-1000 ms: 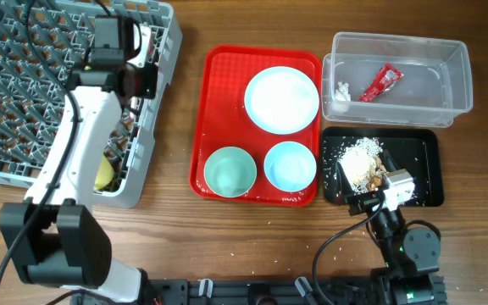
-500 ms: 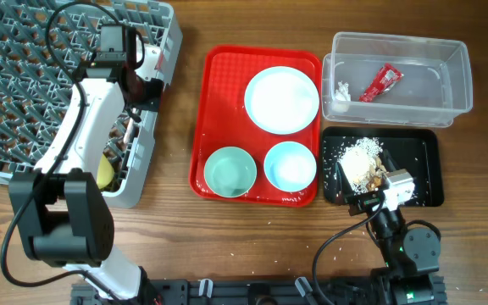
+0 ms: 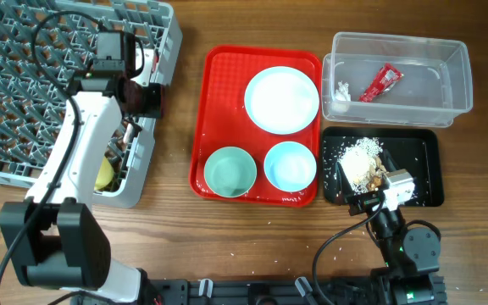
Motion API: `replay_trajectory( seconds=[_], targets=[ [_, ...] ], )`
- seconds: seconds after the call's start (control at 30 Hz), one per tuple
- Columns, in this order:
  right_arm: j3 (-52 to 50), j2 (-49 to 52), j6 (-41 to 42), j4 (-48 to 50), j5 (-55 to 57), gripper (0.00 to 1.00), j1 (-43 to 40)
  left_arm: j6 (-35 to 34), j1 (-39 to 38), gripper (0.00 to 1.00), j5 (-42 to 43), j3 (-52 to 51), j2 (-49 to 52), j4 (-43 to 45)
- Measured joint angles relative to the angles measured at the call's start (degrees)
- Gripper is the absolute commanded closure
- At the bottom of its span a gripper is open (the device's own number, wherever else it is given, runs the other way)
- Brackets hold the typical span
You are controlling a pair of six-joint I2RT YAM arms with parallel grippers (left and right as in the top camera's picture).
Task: Sort waste into correct bins and load items into the dishwasher rack
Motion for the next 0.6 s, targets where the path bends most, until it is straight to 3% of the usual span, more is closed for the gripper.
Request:
replay_trajectory(
  seconds=[0.1,0.13,0.2,0.23,0.53,0.6],
  targets=[
    [0.00,0.00,0.00,0.00,0.00,0.00,0.00,-0.11,0.00,0.57,-0.15,-0.24,1.05,-1.25],
    [0.00,0.00,0.00,0.00,0.00,0.00,0.00,-0.15,0.00,0.62,-0.11,-0.68,1.92,-1.42],
    [0.00,0.00,0.00,0.00,0.00,0.00,0.00,-0.26,0.37,0.88,-1.01,-1.11,3.72,-1.07],
    [0.00,0.00,0.00,0.00,0.00,0.00,0.00,-0.24,0.44,0.90,-1.64,-1.36,4.52,-0.74],
    [0.00,0.00,0.00,0.00,-0.02,0.00,0.00,-0.70,-1.77,0.91,3.10,-1.40,5.92,1.99],
    [0.00,0.00,0.00,0.00,0.00,0.00,0.00,-1.33,-3.30,0.71,3.04,-1.44,5.92,2.01]
  ],
)
